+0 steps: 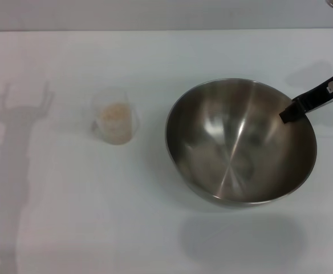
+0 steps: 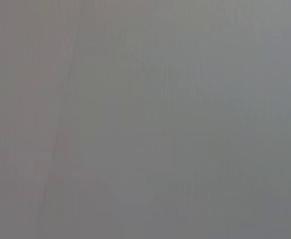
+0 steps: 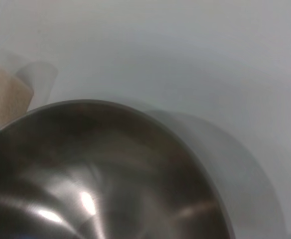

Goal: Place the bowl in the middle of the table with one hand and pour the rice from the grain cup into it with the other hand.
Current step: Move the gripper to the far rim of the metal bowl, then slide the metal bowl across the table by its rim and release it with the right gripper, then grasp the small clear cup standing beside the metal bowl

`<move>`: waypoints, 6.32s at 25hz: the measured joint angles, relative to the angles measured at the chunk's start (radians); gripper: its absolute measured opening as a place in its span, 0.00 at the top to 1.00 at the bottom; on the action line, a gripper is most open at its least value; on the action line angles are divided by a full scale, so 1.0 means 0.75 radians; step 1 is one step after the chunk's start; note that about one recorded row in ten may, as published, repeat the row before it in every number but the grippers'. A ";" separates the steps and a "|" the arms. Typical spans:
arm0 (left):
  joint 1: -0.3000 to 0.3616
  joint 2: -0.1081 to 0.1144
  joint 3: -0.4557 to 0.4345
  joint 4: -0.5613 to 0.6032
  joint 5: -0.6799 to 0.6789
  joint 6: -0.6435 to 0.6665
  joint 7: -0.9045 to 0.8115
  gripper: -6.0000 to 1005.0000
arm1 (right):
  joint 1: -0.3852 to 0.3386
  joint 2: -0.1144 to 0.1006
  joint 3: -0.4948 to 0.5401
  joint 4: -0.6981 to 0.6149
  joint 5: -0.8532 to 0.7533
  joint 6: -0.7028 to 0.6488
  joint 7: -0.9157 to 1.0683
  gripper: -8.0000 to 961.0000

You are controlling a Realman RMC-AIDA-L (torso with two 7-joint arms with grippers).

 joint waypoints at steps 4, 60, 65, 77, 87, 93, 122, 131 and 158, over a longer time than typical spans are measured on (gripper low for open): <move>0.001 0.000 0.000 0.000 0.000 0.000 0.000 0.14 | -0.008 0.002 0.000 -0.002 0.000 -0.019 -0.002 0.92; 0.051 -0.006 0.035 -0.022 0.010 0.087 -0.002 0.14 | 0.038 0.107 0.035 0.008 0.055 -0.233 -0.009 0.88; 0.063 -0.006 0.037 -0.035 0.010 0.090 -0.002 0.14 | 0.024 0.124 0.028 -0.070 0.054 -0.320 -0.030 0.77; 0.082 -0.002 0.049 -0.020 0.006 0.088 -0.002 0.14 | -0.029 0.168 -0.112 -0.279 -0.045 -0.569 -0.030 0.55; 0.078 0.002 0.038 -0.012 0.002 0.081 -0.002 0.14 | -0.110 0.176 -0.293 -0.360 -0.034 -0.968 -0.030 0.55; 0.069 0.001 0.037 -0.003 0.002 0.081 -0.002 0.14 | -0.220 0.180 -0.478 -0.391 -0.008 -1.296 -0.024 0.55; 0.285 -0.006 0.294 -0.254 -0.001 -0.244 0.306 0.14 | -0.347 0.172 -1.308 0.709 0.187 -3.779 0.774 0.54; 0.334 -0.008 0.311 -0.408 -0.036 -0.512 0.445 0.14 | -0.284 0.166 -1.292 0.814 0.186 -3.762 0.770 0.53; 0.267 -0.008 0.348 -0.420 -0.050 -0.625 0.446 0.14 | -0.285 0.166 -1.276 0.836 0.188 -3.715 0.767 0.53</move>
